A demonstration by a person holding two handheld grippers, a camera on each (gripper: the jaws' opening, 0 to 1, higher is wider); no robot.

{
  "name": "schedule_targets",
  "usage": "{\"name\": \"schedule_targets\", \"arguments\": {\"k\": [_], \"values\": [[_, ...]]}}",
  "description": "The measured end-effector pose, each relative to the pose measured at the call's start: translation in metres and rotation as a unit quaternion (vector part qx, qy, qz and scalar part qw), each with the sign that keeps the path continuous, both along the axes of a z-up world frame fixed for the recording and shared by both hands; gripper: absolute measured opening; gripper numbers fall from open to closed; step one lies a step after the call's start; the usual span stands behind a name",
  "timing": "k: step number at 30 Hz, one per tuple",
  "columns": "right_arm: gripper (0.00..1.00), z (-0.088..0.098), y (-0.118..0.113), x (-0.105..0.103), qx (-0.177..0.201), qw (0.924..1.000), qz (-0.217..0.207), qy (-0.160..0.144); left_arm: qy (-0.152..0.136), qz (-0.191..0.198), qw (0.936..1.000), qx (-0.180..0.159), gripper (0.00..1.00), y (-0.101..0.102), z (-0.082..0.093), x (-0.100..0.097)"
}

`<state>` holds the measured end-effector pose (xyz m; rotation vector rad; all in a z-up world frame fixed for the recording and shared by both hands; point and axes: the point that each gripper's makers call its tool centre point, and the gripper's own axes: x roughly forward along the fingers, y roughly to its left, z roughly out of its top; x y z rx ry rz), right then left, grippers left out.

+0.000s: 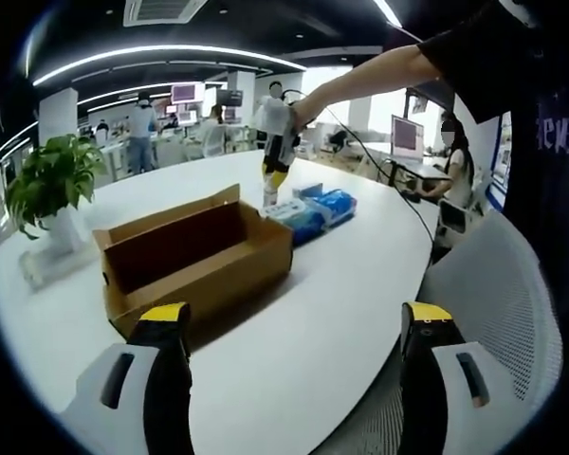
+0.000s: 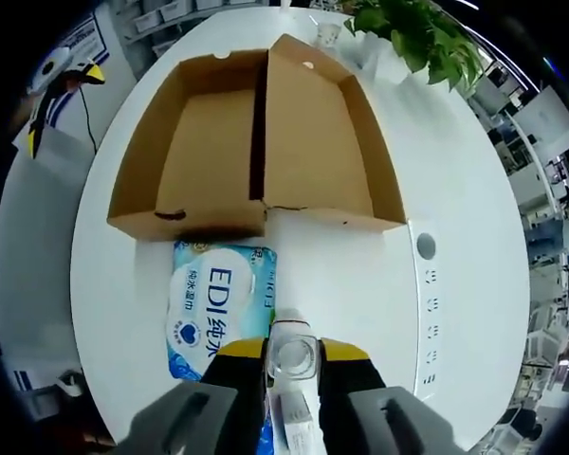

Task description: Operate the shoe box by opening the lid, removing the specified soft item, and placing it in the target area until the item is outside and the box remains undamaged.

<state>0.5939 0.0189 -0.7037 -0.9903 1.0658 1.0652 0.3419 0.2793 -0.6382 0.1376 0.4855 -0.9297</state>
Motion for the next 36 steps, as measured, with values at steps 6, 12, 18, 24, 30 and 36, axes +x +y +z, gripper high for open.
{"name": "schedule_targets", "arguments": {"k": [6, 12, 18, 24, 30, 36], "values": [[0.17, 0.001, 0.0, 0.007, -0.001, 0.9999, 0.003, -0.016, 0.001, 0.001, 1.0, 0.0, 0.9, 0.0, -0.001, 0.0], [0.18, 0.001, 0.0, 0.009, 0.0, 0.9997, 0.004, -0.024, 0.003, 0.002, 1.0, 0.0, 0.9, 0.0, -0.003, 0.0], [0.21, 0.001, 0.0, 0.011, 0.002, 0.9997, 0.0, -0.025, 0.003, 0.005, 1.0, 0.0, 0.9, 0.001, -0.003, 0.002], [0.3, 0.001, 0.001, 0.013, 0.008, 0.9996, -0.008, -0.028, 0.003, 0.023, 0.9997, 0.002, 0.9, 0.008, -0.001, 0.01], [0.36, 0.006, 0.002, 0.016, 0.019, 0.999, -0.025, -0.033, 0.004, 0.047, 0.9988, 0.01, 0.87, 0.02, -0.001, 0.022], [0.4, 0.013, 0.005, 0.021, 0.041, 0.9974, -0.046, -0.039, 0.007, 0.067, 0.9977, 0.012, 0.83, 0.03, 0.001, 0.034]]}}
